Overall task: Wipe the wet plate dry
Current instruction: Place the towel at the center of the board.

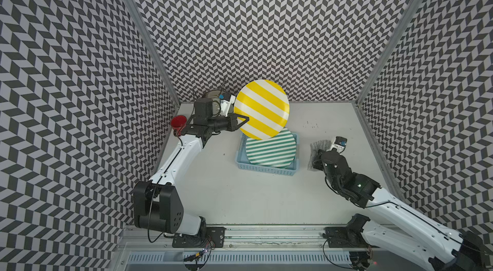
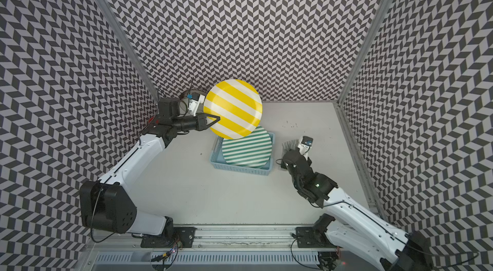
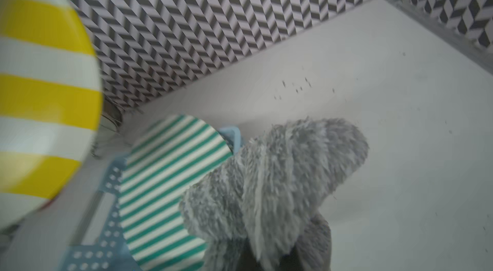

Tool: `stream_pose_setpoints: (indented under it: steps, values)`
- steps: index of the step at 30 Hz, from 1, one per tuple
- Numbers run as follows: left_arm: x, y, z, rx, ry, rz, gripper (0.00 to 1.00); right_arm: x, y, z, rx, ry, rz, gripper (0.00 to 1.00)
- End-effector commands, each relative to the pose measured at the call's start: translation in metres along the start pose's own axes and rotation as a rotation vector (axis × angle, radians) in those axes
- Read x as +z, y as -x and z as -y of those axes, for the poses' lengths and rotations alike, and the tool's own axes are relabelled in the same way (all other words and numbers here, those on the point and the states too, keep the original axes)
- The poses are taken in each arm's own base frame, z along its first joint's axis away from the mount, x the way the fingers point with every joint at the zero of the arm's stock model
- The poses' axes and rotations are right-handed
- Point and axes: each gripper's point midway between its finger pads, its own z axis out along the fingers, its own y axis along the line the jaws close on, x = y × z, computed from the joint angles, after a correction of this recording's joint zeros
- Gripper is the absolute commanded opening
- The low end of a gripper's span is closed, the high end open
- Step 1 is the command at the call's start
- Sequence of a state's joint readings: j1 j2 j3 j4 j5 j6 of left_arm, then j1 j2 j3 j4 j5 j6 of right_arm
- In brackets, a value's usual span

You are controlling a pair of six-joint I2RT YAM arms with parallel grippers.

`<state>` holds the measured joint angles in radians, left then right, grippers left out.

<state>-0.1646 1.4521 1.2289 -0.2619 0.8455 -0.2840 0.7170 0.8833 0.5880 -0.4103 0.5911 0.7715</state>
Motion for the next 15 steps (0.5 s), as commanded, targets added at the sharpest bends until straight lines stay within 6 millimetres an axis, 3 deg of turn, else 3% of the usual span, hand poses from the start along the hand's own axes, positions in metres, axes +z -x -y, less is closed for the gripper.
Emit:
stream_pose_setpoints:
  steps: [1,4,7,8,10,15]
  values:
    - [-0.012,0.025,0.022,0.115,-0.038,0.064,0.00,0.007,-0.058,0.031,0.086,-0.065,-0.169,0.00]
    - [-0.012,0.025,0.024,0.120,-0.043,0.065,0.00,0.013,-0.091,0.042,0.087,-0.069,-0.258,0.08]
    - [-0.013,0.023,0.026,0.125,-0.048,0.063,0.00,0.013,-0.096,0.037,0.060,-0.056,-0.294,0.45]
    - [-0.013,0.023,0.025,0.126,-0.049,0.060,0.00,0.012,-0.091,0.034,0.052,-0.051,-0.288,0.58]
    - [-0.013,0.021,0.024,0.129,-0.048,0.057,0.00,0.007,-0.073,0.022,0.036,-0.018,-0.253,0.71]
    - [-0.013,0.018,0.027,0.158,-0.062,0.045,0.00,-0.016,-0.009,-0.001,0.028,0.066,-0.105,0.79]
